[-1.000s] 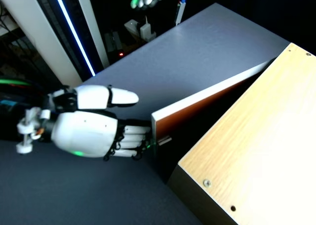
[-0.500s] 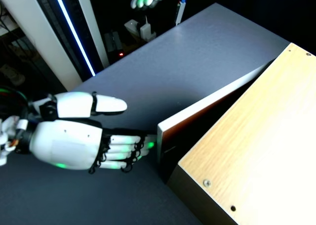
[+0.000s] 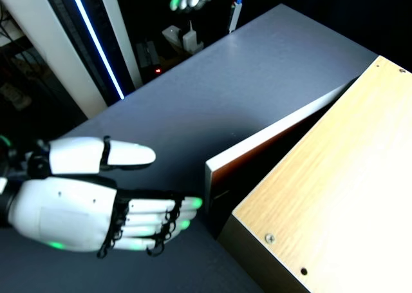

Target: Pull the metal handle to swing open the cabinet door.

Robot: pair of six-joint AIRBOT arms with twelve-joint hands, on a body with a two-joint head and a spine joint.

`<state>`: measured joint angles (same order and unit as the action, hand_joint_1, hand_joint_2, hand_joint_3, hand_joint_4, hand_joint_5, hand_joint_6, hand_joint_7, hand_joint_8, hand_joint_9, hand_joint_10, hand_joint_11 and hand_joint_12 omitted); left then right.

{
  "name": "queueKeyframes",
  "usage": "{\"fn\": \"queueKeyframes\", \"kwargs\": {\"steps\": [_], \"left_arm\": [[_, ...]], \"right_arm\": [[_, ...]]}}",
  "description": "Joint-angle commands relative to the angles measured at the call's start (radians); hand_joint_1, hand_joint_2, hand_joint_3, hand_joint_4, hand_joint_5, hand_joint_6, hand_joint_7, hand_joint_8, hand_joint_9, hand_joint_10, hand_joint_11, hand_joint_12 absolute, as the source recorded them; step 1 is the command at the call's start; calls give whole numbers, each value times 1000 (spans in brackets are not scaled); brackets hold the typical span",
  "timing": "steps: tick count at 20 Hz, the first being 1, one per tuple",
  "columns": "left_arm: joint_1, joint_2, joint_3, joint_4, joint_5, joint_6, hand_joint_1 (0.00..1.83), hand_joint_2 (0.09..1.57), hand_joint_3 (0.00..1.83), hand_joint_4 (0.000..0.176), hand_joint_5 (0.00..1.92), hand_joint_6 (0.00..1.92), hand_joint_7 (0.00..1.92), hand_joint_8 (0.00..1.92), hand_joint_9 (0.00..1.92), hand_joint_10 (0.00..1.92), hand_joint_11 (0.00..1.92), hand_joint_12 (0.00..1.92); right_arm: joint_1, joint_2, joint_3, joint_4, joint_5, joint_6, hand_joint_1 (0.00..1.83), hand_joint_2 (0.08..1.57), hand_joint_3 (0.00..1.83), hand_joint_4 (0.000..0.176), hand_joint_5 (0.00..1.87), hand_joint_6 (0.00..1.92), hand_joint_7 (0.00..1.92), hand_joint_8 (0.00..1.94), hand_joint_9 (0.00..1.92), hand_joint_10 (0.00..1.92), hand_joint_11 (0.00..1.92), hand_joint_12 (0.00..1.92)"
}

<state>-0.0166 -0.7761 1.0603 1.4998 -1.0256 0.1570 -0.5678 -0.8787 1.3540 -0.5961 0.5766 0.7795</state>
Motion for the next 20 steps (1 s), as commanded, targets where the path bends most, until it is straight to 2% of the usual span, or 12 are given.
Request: {"fn": "queueKeyframes", "kwargs": {"steps": [1, 20], "left_arm": [[-11, 8, 1, -100, -26, 8, 0, 1571, 65, 0, 312, 4, 328, 4, 311, 2, 0, 746], [-11, 8, 1, -100, -26, 8, 0, 1571, 69, 0, 306, 0, 318, 0, 308, 0, 0, 753]], "right_arm": [[3, 0, 7, 46, 92, 3, 0, 1571, 79, 0, 218, 0, 221, 2, 198, 2, 0, 580], [4, -64, 61, 94, 101, 3, 0, 1571, 75, 0, 222, 4, 219, 4, 195, 4, 0, 579]]}}
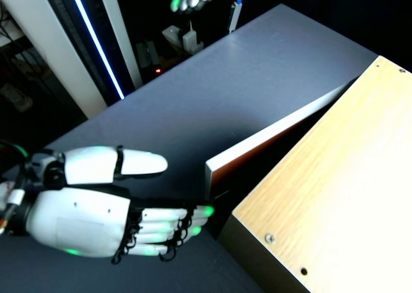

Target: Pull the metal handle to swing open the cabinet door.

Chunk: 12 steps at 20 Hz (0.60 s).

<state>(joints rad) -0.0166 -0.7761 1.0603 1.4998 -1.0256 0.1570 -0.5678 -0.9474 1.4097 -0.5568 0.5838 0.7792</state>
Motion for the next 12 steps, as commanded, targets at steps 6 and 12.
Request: {"fn": "queueKeyframes", "kwargs": {"steps": [6, 12], "left_arm": [[-11, 8, 1, -100, -26, 8, 0, 1571, 66, 0, 306, 1, 321, 2, 311, 2, 0, 752], [-11, 8, 1, -100, -26, 8, 0, 1571, 63, 0, 311, 2, 327, 2, 315, 2, 0, 739]], "right_arm": [[4, -25, 7, 66, 96, 4, 0, 1571, 72, 0, 234, 5, 239, 6, 214, 7, 0, 597], [3, -33, -7, 67, 96, 4, 0, 1571, 76, 0, 236, 2, 244, 2, 218, 2, 0, 608]]}}
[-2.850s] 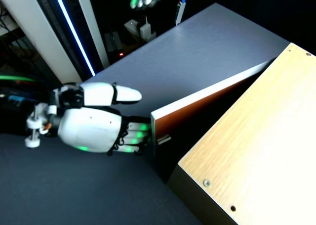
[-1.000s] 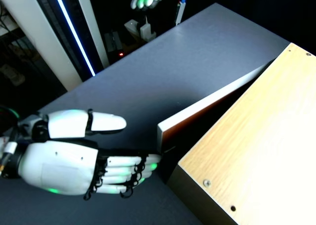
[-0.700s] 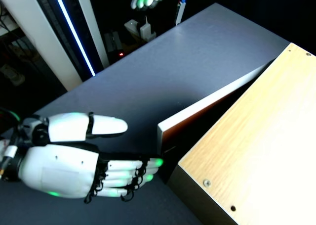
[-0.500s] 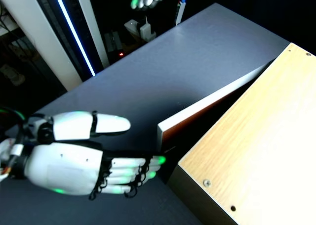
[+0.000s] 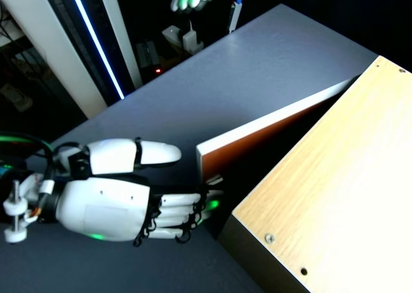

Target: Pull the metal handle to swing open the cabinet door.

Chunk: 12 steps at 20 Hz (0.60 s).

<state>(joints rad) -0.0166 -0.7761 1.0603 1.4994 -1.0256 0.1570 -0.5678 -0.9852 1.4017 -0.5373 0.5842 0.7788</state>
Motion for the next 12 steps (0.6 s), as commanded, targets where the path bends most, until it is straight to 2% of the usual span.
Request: {"fn": "queueKeyframes", "kwargs": {"steps": [1, 12], "left_arm": [[-11, 8, 1, -99, -26, 8, 0, 1571, 61, 0, 310, 1, 326, 1, 314, 2, 0, 739], [-11, 8, 1, -99, -26, 8, 0, 1571, 67, 0, 304, 0, 320, 1, 309, 1, 0, 749]], "right_arm": [[1, 5, -2, 47, 96, 4, 0, 1571, 77, 0, 236, 2, 244, 2, 217, 2, 0, 608], [-10, 8, -89, 23, 112, 4, 0, 1571, 86, 0, 230, 0, 241, 0, 222, 2, 0, 614]]}}
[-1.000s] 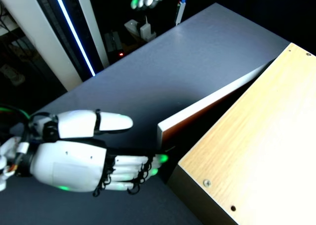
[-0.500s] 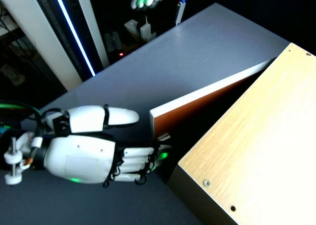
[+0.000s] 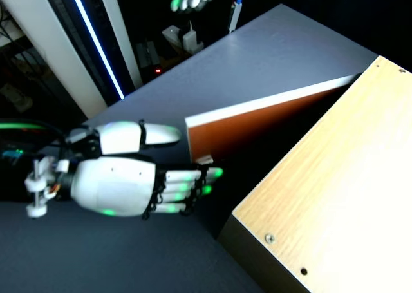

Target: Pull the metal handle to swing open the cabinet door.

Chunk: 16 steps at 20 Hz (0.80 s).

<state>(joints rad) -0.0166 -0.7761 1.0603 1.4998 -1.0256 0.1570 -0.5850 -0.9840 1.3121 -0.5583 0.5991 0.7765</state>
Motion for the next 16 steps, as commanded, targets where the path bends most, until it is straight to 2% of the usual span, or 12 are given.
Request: {"fn": "queueKeyframes", "kwargs": {"steps": [1, 6, 10, 16], "left_arm": [[-11, 8, 1, -100, -26, 8, 0, 1571, 67, 0, 303, 0, 317, 0, 306, 0, 0, 749], [-11, 8, 1, -100, -26, 8, 0, 1571, 71, 0, 296, 0, 314, 0, 307, 1, 0, 744], [-11, 8, 1, -100, -26, 8, 0, 1571, 70, 0, 298, 2, 320, 2, 315, 3, 0, 744], [-11, 8, 1, -100, -26, 8, 0, 1571, 75, 0, 311, 1, 322, 2, 311, 1, 0, 726]], "right_arm": [[8, 6, -5, 38, 97, 6, 0, 1571, 85, 0, 235, 2, 248, 2, 230, 4, 0, 633], [10, 6, -36, -8, 97, 6, 0, 1571, 75, 0, 239, 1, 245, 0, 224, 0, 0, 650], [14, 5, -72, -105, 97, 7, 0, 1571, 72, 0, 237, 0, 237, 0, 215, 0, 0, 651], [25, 3, -94, -185, 97, 7, 0, 1571, 74, 0, 251, 5, 255, 6, 230, 5, 0, 668]]}}
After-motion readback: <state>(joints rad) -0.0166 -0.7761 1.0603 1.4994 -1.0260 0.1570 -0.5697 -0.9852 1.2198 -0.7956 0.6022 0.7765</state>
